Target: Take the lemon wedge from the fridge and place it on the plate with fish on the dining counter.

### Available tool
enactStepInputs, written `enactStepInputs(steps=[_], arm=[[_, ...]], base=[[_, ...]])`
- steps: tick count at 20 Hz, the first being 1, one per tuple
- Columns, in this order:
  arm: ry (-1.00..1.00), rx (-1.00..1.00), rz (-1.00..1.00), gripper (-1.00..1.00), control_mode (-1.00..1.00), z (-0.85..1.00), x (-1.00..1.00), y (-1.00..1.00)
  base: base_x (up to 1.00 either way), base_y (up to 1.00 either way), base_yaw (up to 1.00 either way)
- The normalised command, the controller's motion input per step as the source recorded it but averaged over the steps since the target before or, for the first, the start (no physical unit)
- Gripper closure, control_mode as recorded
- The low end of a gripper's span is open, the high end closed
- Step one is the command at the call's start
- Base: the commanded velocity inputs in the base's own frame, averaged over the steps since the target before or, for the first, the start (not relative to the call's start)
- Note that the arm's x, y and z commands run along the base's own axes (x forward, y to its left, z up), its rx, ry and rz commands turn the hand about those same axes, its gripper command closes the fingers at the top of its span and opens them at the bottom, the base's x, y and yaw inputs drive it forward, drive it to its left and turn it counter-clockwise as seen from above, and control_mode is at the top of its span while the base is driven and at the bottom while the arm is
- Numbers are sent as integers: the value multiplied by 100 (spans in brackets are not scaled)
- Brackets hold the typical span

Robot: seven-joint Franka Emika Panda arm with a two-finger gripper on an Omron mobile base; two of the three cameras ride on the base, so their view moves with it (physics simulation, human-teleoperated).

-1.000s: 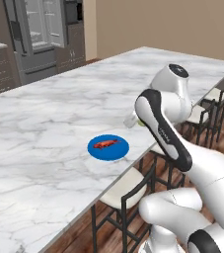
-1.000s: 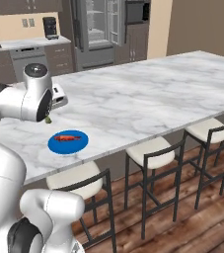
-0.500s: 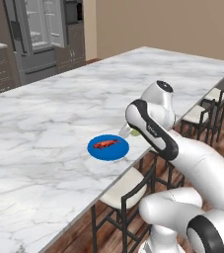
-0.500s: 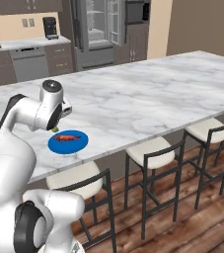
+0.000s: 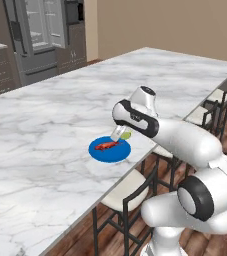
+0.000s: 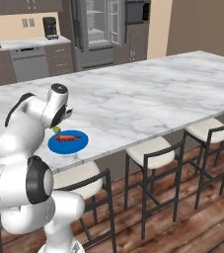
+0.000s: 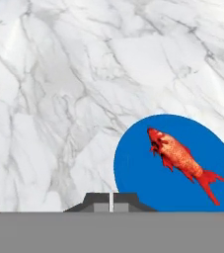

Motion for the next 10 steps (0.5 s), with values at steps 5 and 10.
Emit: enactStepInputs(steps=[5,10], arm=[[11,-8,15,100,-100,-53,5,17],[2,-2,16,100,-100,-50,15,0]], base=[[0,0,0],[0,0,0]])
